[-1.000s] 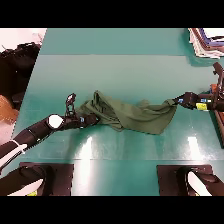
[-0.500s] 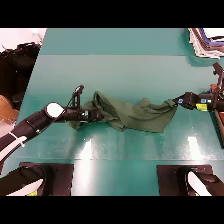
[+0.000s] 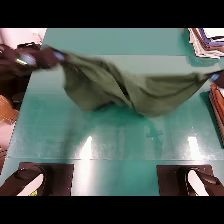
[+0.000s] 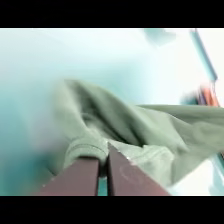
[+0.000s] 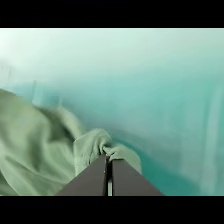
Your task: Fold the shirts.
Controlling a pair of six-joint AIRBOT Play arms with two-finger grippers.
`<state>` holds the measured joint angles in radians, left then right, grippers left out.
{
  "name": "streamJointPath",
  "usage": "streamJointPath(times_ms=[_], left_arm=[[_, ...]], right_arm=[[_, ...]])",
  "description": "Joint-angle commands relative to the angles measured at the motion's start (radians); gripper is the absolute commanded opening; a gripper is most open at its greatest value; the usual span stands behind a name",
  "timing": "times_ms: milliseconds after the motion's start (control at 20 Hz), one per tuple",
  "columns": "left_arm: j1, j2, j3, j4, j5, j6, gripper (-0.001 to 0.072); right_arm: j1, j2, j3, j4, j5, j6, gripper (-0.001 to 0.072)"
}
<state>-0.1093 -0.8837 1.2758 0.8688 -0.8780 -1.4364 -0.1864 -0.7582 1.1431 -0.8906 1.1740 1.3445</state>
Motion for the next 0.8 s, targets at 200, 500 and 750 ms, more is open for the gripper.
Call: streamJointPath(times_ms=[200, 500, 750], left_arm=[[0.161, 0.097, 0.469, 0.120, -0.162, 0.050, 0.0033], [0.161, 0.127, 0.703, 0.221, -0.211, 0.064, 0.0033], [0.161, 0.121, 0.671, 0.455, -0.432, 0.027, 0.0032]], right_arm=[[-0.062, -0.083, 0.458, -0.002, 0.084, -0.023, 0.0017], [-0.062, -0.098, 0.708, -0.170, 0.101, -0.028, 0.0016], [-0.060, -0.163, 0.816, -0.305, 0.285, 0.039, 0.0016]])
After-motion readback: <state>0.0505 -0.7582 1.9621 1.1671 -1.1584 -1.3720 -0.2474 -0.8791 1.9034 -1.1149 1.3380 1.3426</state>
